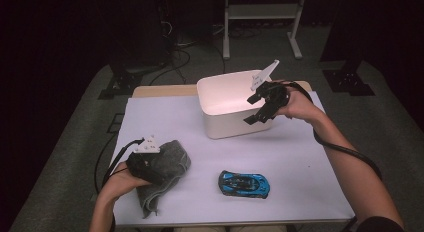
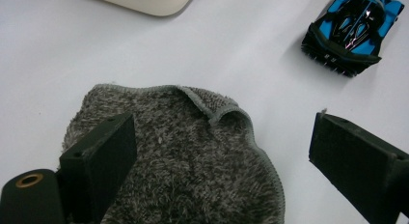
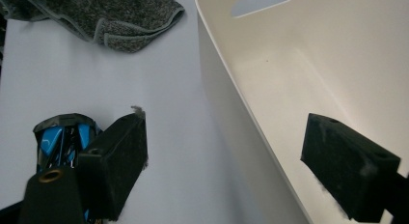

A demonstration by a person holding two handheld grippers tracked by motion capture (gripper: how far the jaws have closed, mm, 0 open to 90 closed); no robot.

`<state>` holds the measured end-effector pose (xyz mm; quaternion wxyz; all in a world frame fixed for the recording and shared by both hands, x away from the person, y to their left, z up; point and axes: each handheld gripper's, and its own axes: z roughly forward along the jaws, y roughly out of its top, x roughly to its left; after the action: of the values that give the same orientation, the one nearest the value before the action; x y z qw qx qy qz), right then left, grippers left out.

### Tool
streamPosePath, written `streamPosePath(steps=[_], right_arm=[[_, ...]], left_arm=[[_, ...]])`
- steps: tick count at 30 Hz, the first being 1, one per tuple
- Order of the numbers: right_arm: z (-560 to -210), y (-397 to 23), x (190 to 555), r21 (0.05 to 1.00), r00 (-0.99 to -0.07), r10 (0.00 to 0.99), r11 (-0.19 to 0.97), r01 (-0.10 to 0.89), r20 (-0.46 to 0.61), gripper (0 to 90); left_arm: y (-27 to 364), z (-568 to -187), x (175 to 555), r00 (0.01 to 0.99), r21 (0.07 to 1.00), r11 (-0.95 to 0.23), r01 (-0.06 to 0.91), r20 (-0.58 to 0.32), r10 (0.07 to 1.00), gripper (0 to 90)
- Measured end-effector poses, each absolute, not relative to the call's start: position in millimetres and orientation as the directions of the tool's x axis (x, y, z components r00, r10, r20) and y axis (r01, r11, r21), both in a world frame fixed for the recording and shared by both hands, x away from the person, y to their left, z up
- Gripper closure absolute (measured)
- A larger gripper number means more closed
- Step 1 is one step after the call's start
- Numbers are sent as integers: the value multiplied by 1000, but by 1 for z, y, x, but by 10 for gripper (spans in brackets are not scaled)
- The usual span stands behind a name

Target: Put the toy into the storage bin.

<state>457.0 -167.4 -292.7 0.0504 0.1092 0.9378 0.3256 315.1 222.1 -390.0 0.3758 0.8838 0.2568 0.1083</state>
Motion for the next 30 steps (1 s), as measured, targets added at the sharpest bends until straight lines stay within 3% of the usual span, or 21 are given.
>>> streamPosePath(steps=[12,19,26,28,30], right_arm=[[-304,-157,478,590,-955,292,781,207,-52,136],[-312,-153,483,563,-965,261,803,194,-40,158],[-319,-148,487,556,-972,233,813,173,-38,302],[-321,-148,490,556,-972,236,811,185,-21,406],[-322,-149,491,561,-971,239,805,191,-12,450]], left_arm=[[218,-390,316,852,718,-590,370,-8,524,92],[218,-391,317,851,719,-586,375,-16,526,92],[220,-391,315,850,717,-585,378,-19,527,92],[219,-391,314,853,718,-586,376,-20,522,92],[220,-390,314,853,715,-589,376,-18,522,92]])
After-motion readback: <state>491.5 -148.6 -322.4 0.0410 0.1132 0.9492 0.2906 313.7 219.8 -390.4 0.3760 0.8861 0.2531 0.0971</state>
